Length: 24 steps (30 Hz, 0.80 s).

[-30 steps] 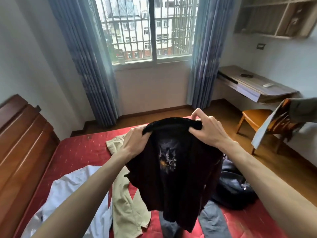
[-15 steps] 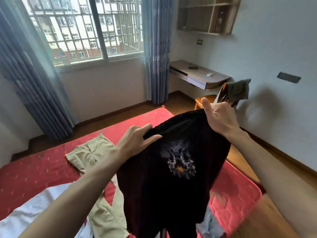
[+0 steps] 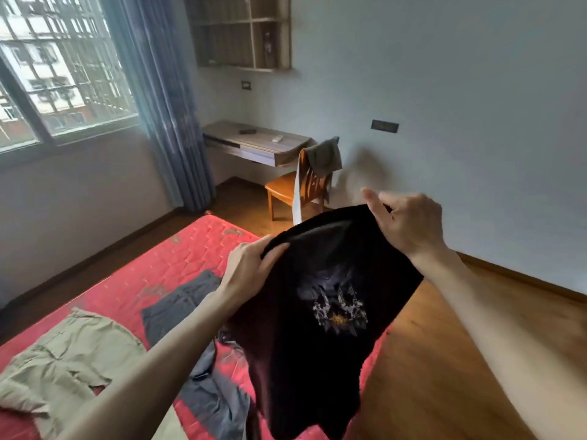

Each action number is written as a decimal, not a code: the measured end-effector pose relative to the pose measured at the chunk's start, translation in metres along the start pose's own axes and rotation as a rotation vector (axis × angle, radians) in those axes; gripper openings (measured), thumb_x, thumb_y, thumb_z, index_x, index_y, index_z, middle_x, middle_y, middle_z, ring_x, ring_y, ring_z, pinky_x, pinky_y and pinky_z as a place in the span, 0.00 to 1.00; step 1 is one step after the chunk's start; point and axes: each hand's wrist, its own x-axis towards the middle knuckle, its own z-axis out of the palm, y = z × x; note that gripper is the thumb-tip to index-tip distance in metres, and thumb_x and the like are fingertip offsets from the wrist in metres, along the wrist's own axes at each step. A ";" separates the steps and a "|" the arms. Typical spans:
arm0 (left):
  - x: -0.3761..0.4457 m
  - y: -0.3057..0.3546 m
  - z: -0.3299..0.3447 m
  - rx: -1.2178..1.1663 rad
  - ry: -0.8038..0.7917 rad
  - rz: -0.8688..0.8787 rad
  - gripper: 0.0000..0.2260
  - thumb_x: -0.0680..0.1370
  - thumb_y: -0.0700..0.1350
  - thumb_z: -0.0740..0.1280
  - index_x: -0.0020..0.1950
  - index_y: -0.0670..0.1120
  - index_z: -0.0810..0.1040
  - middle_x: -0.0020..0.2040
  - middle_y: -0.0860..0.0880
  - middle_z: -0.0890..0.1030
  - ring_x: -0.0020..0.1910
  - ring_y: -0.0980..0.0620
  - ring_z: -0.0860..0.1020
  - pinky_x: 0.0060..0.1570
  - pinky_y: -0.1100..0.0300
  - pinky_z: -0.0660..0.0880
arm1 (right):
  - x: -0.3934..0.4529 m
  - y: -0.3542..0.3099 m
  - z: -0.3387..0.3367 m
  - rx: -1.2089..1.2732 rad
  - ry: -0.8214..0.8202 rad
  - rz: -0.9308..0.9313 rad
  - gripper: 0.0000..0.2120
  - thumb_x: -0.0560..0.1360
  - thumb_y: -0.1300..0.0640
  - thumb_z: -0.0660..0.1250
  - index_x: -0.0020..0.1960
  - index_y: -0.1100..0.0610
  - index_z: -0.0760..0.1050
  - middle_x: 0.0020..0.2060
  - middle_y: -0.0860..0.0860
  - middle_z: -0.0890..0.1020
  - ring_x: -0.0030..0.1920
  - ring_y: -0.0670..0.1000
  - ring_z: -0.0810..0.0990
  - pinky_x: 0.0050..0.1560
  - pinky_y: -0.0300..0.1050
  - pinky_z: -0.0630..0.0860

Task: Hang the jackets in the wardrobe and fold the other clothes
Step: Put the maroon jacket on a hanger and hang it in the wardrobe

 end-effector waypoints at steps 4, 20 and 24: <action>0.031 0.059 0.047 -0.134 -0.001 0.078 0.12 0.83 0.55 0.67 0.40 0.54 0.76 0.31 0.60 0.77 0.31 0.63 0.76 0.34 0.60 0.72 | -0.018 0.065 -0.039 -0.076 -0.016 0.046 0.33 0.81 0.29 0.54 0.28 0.53 0.59 0.20 0.45 0.62 0.22 0.53 0.65 0.29 0.39 0.56; 0.106 0.269 0.241 -0.262 -0.127 0.229 0.28 0.78 0.69 0.62 0.39 0.46 0.81 0.29 0.48 0.78 0.31 0.49 0.78 0.36 0.55 0.72 | -0.111 0.266 -0.193 -0.225 0.066 0.374 0.32 0.84 0.33 0.48 0.28 0.51 0.58 0.19 0.47 0.60 0.22 0.50 0.64 0.28 0.40 0.59; 0.108 0.315 0.284 -0.322 -0.189 0.265 0.30 0.77 0.70 0.61 0.37 0.42 0.75 0.29 0.45 0.74 0.31 0.52 0.66 0.37 0.56 0.70 | -0.134 0.295 -0.233 -0.317 0.101 0.466 0.30 0.84 0.38 0.54 0.28 0.52 0.62 0.18 0.48 0.63 0.21 0.49 0.66 0.27 0.39 0.58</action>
